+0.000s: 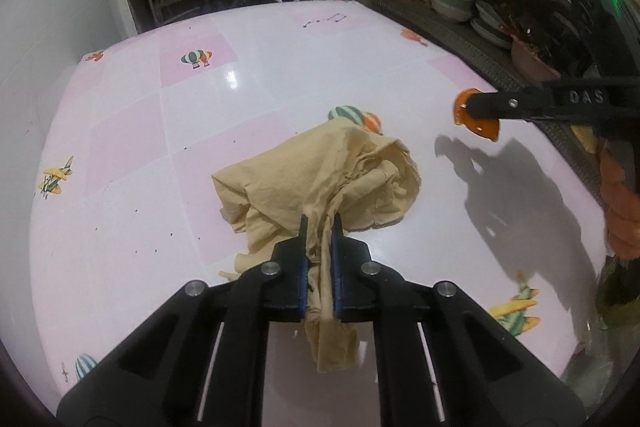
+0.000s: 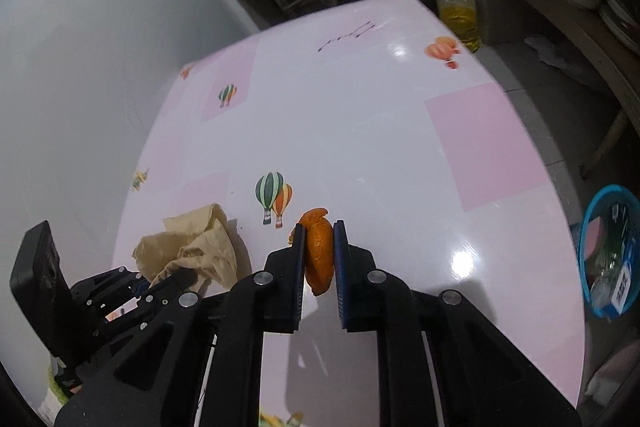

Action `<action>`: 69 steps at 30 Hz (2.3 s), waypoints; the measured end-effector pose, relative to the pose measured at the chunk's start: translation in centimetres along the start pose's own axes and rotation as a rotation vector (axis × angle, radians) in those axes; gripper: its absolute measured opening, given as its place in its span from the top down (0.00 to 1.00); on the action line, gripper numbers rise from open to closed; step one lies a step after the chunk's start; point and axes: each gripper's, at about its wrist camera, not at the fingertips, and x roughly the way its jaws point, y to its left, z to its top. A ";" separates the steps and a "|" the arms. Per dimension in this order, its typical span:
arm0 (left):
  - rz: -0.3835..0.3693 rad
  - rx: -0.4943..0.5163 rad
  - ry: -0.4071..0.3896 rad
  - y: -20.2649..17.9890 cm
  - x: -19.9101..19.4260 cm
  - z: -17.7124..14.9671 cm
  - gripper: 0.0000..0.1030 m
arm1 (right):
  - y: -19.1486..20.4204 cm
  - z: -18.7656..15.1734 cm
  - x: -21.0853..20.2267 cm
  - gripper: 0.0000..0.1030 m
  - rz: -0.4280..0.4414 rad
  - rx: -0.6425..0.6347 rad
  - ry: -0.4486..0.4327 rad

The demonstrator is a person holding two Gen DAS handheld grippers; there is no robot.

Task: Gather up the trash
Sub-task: 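Lift the peel and cloth and carry them over the blue wastebasket, then open both grippers to drop the cloth and peel into the wastebasket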

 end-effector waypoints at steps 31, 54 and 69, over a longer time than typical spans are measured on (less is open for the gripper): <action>-0.252 0.207 -0.103 -18.2 -5.5 5.3 0.94 | -13.0 -9.5 -18.7 0.87 -0.055 0.303 -0.342; -0.502 -0.081 0.563 -38.1 20.5 11.1 0.94 | -32.7 -20.4 -18.4 0.87 -0.238 0.761 -0.373; -0.342 -0.073 0.587 -43.8 33.6 13.8 0.53 | -36.3 -21.5 -14.4 0.87 -0.259 0.817 -0.303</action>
